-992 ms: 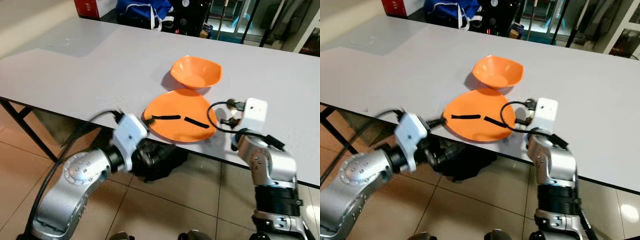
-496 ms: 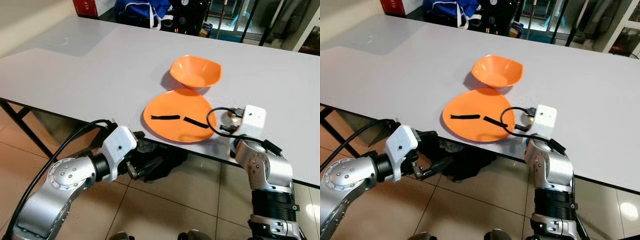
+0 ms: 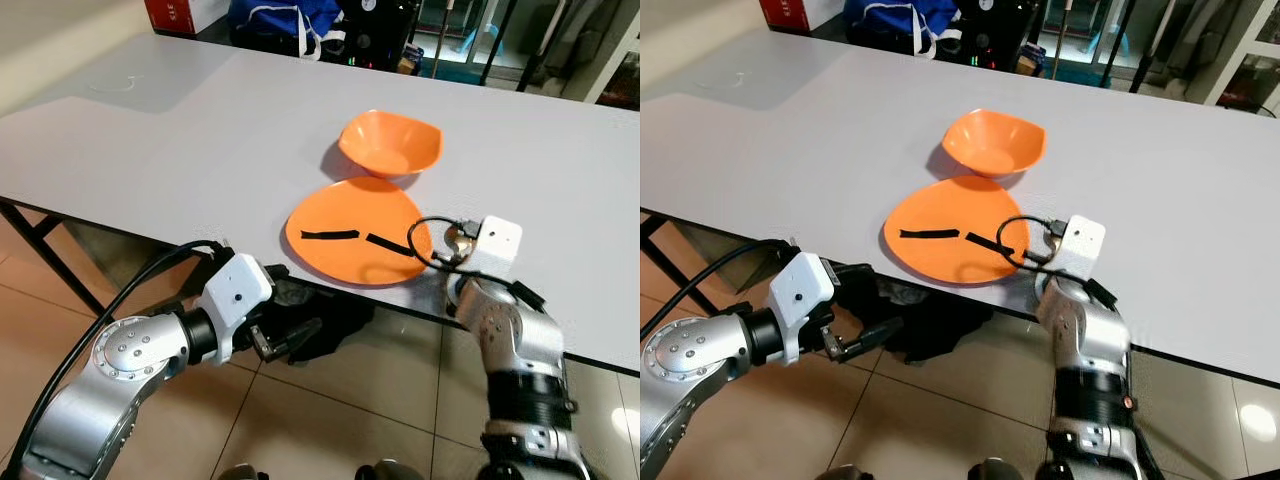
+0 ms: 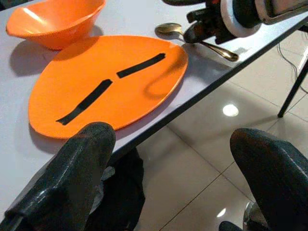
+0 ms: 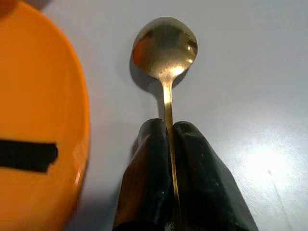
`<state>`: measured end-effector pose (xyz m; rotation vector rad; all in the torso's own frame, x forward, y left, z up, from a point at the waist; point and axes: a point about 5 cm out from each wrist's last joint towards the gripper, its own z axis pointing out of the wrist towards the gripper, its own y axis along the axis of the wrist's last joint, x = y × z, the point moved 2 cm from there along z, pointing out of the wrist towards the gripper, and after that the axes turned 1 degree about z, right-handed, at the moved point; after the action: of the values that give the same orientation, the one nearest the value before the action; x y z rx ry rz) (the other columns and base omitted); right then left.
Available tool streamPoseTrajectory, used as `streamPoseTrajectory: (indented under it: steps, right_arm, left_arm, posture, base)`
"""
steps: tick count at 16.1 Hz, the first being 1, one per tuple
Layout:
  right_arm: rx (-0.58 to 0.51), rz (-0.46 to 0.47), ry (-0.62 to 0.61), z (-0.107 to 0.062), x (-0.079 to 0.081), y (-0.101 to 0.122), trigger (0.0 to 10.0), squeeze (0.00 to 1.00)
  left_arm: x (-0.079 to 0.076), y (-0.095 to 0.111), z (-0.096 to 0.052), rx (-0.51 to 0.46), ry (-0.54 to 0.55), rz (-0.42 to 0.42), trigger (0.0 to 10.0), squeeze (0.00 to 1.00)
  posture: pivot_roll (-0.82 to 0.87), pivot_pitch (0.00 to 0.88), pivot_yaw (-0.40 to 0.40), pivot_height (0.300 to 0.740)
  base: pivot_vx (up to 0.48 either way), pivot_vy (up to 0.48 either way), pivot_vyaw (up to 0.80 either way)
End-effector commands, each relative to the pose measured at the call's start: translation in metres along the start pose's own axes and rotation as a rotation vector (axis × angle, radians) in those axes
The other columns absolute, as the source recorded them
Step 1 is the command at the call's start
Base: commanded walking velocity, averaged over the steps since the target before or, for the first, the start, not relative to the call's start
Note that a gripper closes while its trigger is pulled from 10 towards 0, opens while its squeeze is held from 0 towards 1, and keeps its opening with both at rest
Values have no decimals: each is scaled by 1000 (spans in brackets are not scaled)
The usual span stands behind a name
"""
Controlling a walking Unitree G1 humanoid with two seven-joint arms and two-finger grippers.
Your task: Setting the table
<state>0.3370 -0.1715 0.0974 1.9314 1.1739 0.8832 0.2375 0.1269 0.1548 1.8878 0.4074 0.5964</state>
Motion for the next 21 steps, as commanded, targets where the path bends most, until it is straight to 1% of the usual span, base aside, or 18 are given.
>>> streamPoseTrajectory:
  steps: [1, 7, 8, 9, 10, 11, 12, 13, 14, 15, 16, 17, 18, 19, 20, 21]
  right_arm:
    - [-9, 28, -8, 1, 1, 4, 10000, 0]
    - [-8, 59, 27, 8, 10, 2, 10000, 0]
    - [-7, 63, 27, 8, 11, 1, 10000, 90]
    - [-8, 63, 27, 8, 11, 1, 10000, 592]
    - [-10, 63, 28, 9, 11, 1, 10000, 686]
    - [-15, 60, 31, 9, 10, 2, 10000, 714]
    - [-28, 49, 33, 8, 10, 4, 10000, 718]
    - [-56, 36, 36, 8, 10, 9, 10000, 565]
    - [-99, 30, 49, 5, 9, 16, 10000, 0]
    - [-141, 46, 69, 1, 9, 23, 10000, 0]
    - [-157, 52, 78, -1, 10, 26, 10000, 0]
    - [-310, 97, 186, -20, 18, 51, 10000, 0]
    - [-403, 93, 243, -32, 22, 63, 10000, 0]
    - [-456, 77, 276, -38, 24, 68, 10000, 0]
    - [-519, 39, 344, -53, 27, 74, 10000, 0]
    - [-522, 18, 387, -62, 28, 71, 10000, 0]
  left_arm:
    - [0, 2, -2, -5, -11, 8, 10000, 0]
    - [-3, 1, -2, -7, -34, -3, 10000, 0]
    - [-4, 1, -2, -7, -35, -3, 10000, 0]
    - [-4, 1, -2, -7, -34, -3, 10000, 0]
    - [-4, 1, -2, -6, -34, -3, 10000, 0]
    - [-4, 2, -2, -5, -32, -2, 10000, 0]
    - [-3, 2, -2, -5, -24, 4, 10000, 0]
    - [-2, 3, -2, -7, -8, 13, 10000, 0]
    - [0, 3, -3, -10, 19, 32, 10000, 0]
    - [2, 4, -3, -12, 37, 45, 10000, 0]
    - [3, 5, -3, -13, 43, 50, 10000, 0]
    - [8, 8, -3, -46, 103, 12, 10000, 0]
    - [11, 10, -2, -65, 136, -1, 10000, 0]
    - [15, 12, -1, -66, 168, 1, 10000, 0]
    - [28, 13, 3, -64, 297, -25, 10000, 0]
    - [37, 16, 8, -78, 394, -38, 10000, 0]
  posture:
    - [19, 55, -1, 740]
    - [21, 62, 0, 740]
    - [22, 63, -1, 740]
    - [21, 62, -1, 740]
    - [21, 62, -1, 740]
    - [19, 64, -1, 740]
    - [21, 65, -3, 740]
    - [21, 65, -4, 740]
    - [22, 65, -5, 740]
    - [22, 65, -5, 740]
    - [22, 65, -5, 740]
    - [18, 67, -7, 740]
    - [16, 67, -8, 740]
    - [16, 67, -8, 740]
    - [13, 67, -10, 740]
    - [13, 67, -10, 740]
  base:
    - [0, 0, 0]
    - [0, 0, 0]
    - [0, 0, 0]
    - [0, 0, 0]
    - [0, 0, 0]
    - [0, 0, 0]
    - [0, 0, 0]
    - [0, 0, 0]
    - [0, 0, 0]
    - [0, 0, 0]
    - [0, 0, 0]
    - [0, 0, 0]
    - [0, 0, 0]
    - [0, 0, 0]
    - [0, 480, 0]
    - [0, 480, 0]
